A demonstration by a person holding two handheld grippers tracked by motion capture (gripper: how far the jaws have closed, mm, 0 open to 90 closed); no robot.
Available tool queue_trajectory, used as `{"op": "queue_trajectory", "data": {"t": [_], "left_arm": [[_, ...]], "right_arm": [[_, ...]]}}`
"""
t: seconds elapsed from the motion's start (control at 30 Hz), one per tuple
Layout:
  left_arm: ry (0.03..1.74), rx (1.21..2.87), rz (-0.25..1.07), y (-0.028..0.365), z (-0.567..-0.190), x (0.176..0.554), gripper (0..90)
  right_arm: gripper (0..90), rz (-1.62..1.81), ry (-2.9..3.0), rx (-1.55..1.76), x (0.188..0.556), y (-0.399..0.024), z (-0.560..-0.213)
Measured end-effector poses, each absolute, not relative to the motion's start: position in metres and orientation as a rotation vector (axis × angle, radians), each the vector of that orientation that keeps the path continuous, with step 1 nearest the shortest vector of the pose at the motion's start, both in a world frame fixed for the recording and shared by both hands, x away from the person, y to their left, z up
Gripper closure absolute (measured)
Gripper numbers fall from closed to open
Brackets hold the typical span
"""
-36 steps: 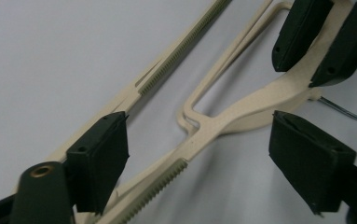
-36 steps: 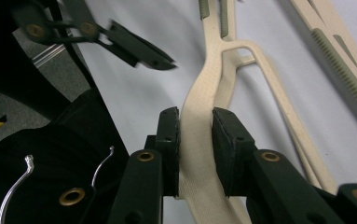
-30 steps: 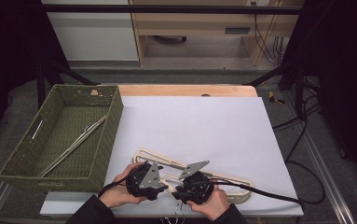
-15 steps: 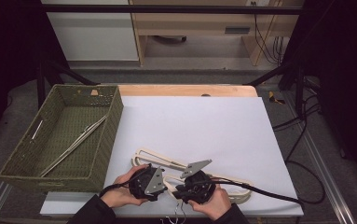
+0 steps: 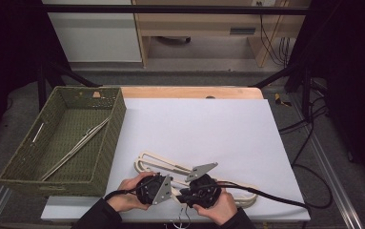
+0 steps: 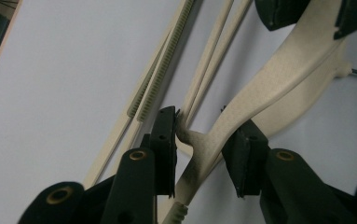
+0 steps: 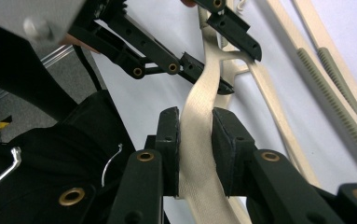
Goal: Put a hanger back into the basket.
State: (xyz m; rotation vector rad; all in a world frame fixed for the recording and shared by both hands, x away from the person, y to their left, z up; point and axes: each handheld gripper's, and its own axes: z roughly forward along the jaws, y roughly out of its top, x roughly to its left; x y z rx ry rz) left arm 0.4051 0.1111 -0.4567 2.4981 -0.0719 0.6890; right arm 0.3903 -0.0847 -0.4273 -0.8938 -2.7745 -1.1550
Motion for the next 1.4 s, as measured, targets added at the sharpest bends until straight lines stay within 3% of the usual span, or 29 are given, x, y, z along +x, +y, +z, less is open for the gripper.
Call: {"op": "queue_trajectory", "data": {"t": [0.2, 0.47, 0.67, 1.13, 1.4], "left_arm": [[-0.020, 2.433, 0.671, 0.113, -0.456, 0.403, 72.3], [-0.054, 2.489, 0.689, 0.114, -0.451, 0.405, 73.3], [-0.046, 2.463, 0.693, 0.114, -0.446, 0.403, 76.2], [-0.011, 2.461, 0.673, 0.102, -0.428, 0.403, 82.4], [0.112, 2.426, 0.629, 0.101, -0.420, 0.409, 86.4]], "right_arm": [[66.0, -1.283, -2.764, -0.932, 0.390, -0.098, -0.414], [45.0, -1.614, -2.740, -1.141, 0.398, -0.151, -0.391], [34.4, -1.726, -2.697, -1.348, 0.404, -0.191, -0.388], [23.0, -1.749, -2.715, -1.508, 0.408, -0.217, -0.387], [18.6, -1.799, -2.712, -1.543, 0.405, -0.225, -0.382]]}}
